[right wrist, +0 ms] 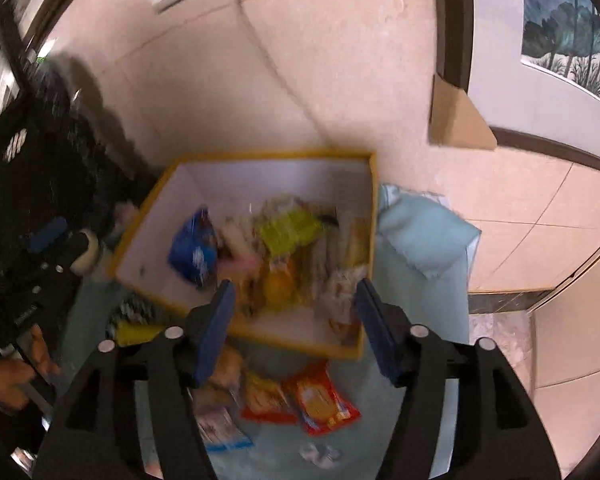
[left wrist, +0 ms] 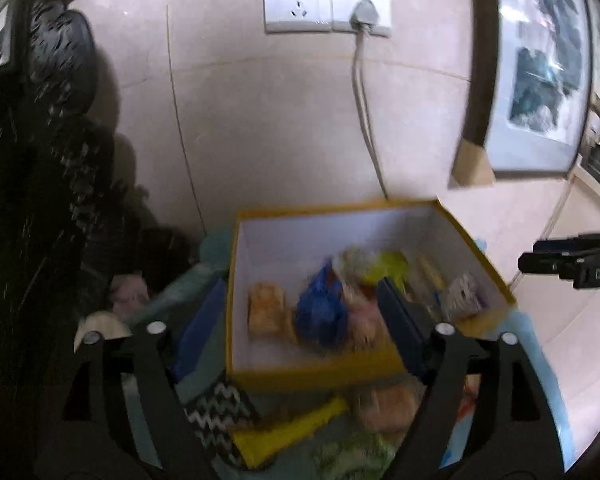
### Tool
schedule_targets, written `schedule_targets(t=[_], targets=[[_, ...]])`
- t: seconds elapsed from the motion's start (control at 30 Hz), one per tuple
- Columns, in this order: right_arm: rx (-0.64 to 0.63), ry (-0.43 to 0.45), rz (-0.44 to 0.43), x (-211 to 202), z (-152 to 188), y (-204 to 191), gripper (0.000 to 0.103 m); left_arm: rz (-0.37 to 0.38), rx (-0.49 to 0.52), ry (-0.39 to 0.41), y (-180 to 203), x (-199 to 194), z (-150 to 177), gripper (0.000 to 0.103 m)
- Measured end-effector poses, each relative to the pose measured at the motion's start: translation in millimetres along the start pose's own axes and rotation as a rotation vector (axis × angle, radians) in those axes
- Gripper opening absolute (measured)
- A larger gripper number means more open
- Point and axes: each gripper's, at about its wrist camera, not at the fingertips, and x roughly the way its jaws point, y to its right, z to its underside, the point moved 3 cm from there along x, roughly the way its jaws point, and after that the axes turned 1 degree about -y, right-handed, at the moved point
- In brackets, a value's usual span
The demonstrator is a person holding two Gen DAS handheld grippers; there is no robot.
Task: Organize snacks
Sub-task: 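Lift both bags over the yellow box and release them inside, then grasp the green pea snack bag with the left tool while the right tool grasps the red biscuit pack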
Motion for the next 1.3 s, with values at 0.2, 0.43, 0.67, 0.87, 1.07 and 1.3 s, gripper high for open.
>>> schedule_targets(t=[0.2, 0.43, 0.67, 0.87, 1.07, 1.3], targets=[[-0.059, -0.119, 0.050, 23, 85, 1, 0.073, 0.032, 0.066, -0.148, 22, -5, 113, 0.082], [-0.014, -0.183, 0.100, 49, 128, 14, 0.073, 0.021, -0.117, -0.193, 14, 12, 142, 0.082], [-0.031, -0.174, 0.135, 60, 121, 20, 0.077, 0.048, -0.142, -0.216, 27, 33, 141, 0.082], [-0.060, -0.187, 0.143, 90, 111, 15, 0.088, 0.026, -0.100, -0.275, 39, 59, 151, 0.083], [-0.153, -0.270, 0.215, 130, 137, -6, 0.102, -0.016, -0.085, -0.381, 33, 83, 180, 0.091], [-0.028, -0.289, 0.128, 121, 135, 9, 0.047, -0.005, -0.004, -0.343, 26, 67, 191, 0.054]])
